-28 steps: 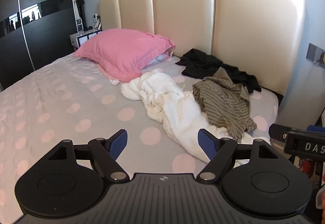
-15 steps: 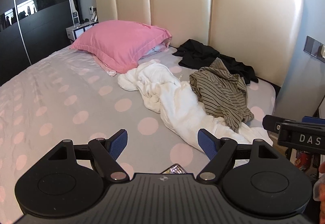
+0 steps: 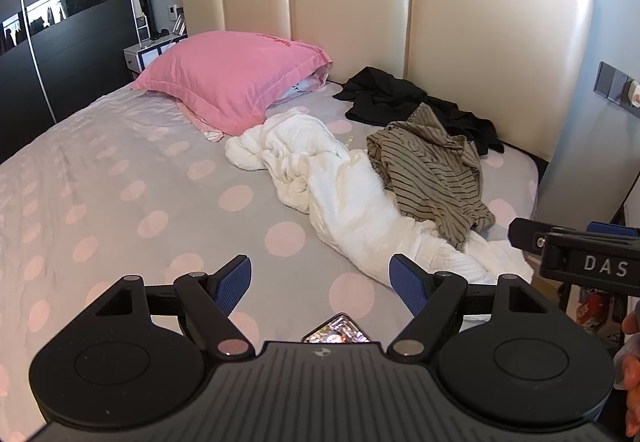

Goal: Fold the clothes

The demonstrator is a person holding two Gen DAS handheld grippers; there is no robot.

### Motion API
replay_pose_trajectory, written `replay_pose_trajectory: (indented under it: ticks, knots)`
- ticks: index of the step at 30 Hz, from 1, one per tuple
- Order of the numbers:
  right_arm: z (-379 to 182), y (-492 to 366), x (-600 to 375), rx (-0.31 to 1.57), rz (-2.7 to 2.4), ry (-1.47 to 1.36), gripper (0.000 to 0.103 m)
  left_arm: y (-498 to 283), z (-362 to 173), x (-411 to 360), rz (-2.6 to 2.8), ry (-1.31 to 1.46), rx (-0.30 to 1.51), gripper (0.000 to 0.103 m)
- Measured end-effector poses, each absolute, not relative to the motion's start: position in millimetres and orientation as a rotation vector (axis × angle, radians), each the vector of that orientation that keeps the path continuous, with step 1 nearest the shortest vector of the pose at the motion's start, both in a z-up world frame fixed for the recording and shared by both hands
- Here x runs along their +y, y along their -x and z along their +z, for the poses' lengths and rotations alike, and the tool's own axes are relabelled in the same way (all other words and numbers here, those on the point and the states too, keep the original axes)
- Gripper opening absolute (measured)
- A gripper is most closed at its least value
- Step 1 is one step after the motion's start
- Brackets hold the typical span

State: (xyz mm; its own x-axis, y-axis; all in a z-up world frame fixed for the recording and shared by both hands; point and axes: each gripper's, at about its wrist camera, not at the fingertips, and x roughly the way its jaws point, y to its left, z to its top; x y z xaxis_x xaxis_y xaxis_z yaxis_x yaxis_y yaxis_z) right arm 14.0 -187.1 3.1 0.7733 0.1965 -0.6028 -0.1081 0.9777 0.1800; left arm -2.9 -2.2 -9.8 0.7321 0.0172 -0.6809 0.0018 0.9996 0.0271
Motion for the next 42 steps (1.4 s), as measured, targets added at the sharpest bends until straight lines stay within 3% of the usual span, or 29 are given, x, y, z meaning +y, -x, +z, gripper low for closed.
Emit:
replay_pose_trajectory:
  ticks: [42]
  knots:
    - [0.2,-17.3,-187.6,0.695,0.186,-0.161,0.099,4.1,-14.6,6.4,0.045,-0.011,0.787,0.076]
